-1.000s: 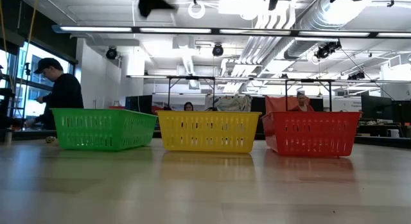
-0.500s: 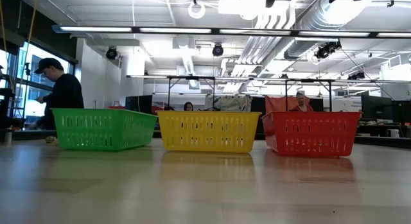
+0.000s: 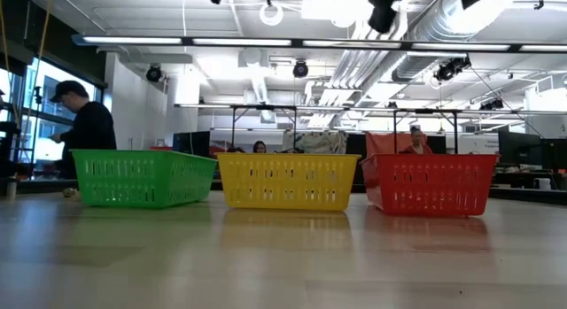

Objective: Sort Halloween decoration
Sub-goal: Put the green skeleton toy into the green basket

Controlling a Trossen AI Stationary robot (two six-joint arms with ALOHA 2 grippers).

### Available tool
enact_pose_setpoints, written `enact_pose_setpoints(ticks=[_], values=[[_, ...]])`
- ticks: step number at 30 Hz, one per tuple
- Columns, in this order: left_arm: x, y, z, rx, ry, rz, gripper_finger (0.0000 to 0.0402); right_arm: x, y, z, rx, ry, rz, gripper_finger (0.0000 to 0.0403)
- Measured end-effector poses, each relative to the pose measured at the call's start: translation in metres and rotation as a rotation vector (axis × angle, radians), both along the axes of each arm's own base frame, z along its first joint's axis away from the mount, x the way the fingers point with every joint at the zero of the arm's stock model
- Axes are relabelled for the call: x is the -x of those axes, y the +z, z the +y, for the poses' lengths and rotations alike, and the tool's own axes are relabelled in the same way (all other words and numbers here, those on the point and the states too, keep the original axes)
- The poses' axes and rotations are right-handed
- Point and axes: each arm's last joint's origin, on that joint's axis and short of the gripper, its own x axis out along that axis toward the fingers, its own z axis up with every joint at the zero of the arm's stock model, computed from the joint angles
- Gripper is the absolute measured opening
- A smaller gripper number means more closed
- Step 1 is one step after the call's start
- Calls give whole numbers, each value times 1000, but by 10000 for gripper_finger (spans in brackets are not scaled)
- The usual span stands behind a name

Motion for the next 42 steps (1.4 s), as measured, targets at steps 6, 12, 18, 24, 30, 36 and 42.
enact_pose_setpoints(ticks=[6, 12, 18, 24, 30, 36, 42], values=[[0, -1, 0, -20, -2, 12, 193, 14, -41, 54, -330, 220, 604, 220], [0, -1, 0, -26, 0, 13, 193, 51, -61, 124, -478, 334, 1111, 220], [0, -2, 0, -23, 1, 24, 193, 79, -79, 177, -592, 137, 1398, 220], [1, -4, 0, 32, 8, 40, 193, 81, -117, 210, -586, -37, 1620, 220], [1, -5, 0, 35, 8, 51, 193, 66, -154, 222, -527, -123, 1678, 220], [1, -5, 0, 35, 8, 51, 193, 46, -167, 236, -489, -115, 1716, 220], [1, -5, 0, 36, 9, 52, 193, 37, -187, 248, -415, -107, 1820, 220]])
